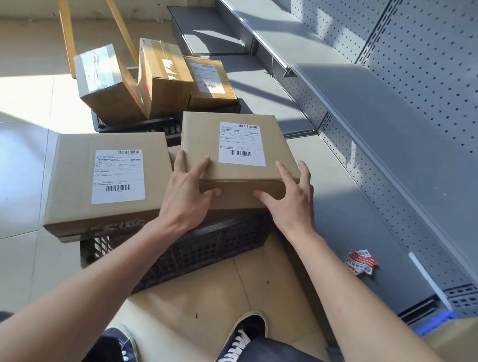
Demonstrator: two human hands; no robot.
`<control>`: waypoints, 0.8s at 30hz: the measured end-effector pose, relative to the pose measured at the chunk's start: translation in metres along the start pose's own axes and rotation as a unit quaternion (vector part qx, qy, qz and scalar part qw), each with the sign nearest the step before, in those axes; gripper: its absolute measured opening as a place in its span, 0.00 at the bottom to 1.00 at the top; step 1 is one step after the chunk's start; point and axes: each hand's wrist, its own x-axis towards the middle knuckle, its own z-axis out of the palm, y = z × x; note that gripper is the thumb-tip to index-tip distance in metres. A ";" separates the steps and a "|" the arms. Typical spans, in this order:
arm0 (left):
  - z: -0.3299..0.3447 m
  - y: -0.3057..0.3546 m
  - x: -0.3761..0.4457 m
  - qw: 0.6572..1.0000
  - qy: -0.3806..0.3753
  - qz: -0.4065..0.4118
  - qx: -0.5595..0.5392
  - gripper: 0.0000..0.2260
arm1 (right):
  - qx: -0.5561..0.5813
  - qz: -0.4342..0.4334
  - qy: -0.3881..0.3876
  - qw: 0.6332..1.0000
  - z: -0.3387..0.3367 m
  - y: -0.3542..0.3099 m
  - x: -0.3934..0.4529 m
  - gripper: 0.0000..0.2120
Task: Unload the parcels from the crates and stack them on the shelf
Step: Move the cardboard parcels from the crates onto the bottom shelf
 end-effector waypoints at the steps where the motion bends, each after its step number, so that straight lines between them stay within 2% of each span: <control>1: -0.002 0.003 -0.005 1.000 -0.002 0.003 0.003 0.31 | -0.005 -0.004 0.001 1.000 -0.005 -0.001 -0.005 0.37; 8: -0.010 0.027 -0.048 0.999 -0.012 0.033 0.011 0.32 | -0.004 0.002 0.034 0.999 -0.041 -0.008 -0.055 0.37; 17: -0.015 0.068 -0.111 0.992 -0.028 0.117 0.040 0.35 | 0.039 0.026 0.136 0.990 -0.087 0.009 -0.140 0.36; 24: -0.020 0.109 -0.151 0.988 -0.022 0.150 0.033 0.35 | 0.041 0.024 0.187 0.981 -0.133 0.012 -0.181 0.36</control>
